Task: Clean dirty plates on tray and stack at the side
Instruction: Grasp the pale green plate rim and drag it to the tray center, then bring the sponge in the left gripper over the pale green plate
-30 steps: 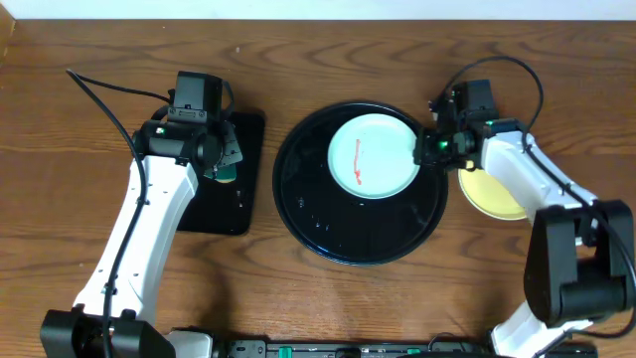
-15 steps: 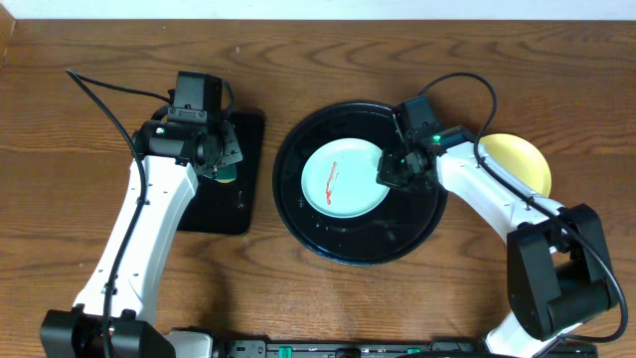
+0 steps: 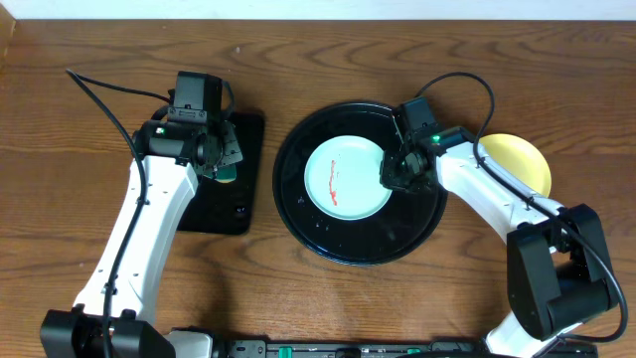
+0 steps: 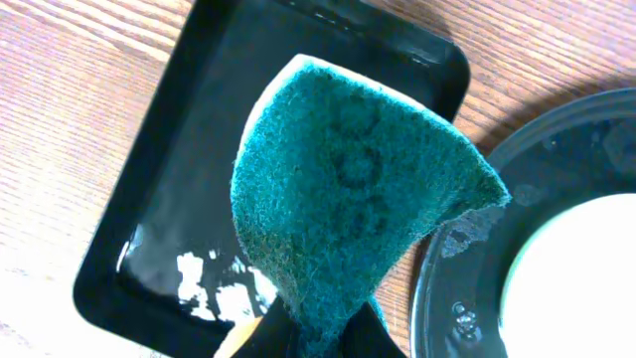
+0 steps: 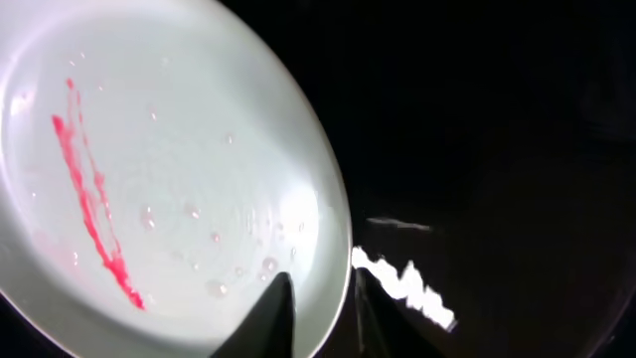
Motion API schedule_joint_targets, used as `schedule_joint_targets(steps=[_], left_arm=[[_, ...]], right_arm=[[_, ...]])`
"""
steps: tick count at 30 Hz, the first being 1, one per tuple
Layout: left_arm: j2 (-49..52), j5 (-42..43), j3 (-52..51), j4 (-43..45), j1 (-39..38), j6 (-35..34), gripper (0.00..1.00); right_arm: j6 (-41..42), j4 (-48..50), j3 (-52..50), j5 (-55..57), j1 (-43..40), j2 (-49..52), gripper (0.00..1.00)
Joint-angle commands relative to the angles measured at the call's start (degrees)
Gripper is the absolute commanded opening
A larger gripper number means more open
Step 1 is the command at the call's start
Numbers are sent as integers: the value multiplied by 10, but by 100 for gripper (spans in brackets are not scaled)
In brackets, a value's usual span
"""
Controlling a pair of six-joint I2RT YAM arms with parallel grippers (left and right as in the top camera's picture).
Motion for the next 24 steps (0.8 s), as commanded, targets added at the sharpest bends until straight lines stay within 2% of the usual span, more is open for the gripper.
schedule_joint_targets(steps=[1,4,9,14,21,24], left_arm=[[5,43,8,3,0,21,8],[5,49,8,5,-5,36,8],[5,49,8,14,-17,44,8],[5,50,8,29,-33,44,8],[24,50,8,55,-85,39,8],[57,50,8,63,-110,5,8]], right_arm=[[16,-9,2,-20,-2,30,25],[23,-9,2,-39,-2,57,25],[26,3,2,-51,-2,89,18],[26,3,2,-53,-2,90,1],[26,1,2,-56,2,90,1],[31,-1,2,-56,6,90,1]])
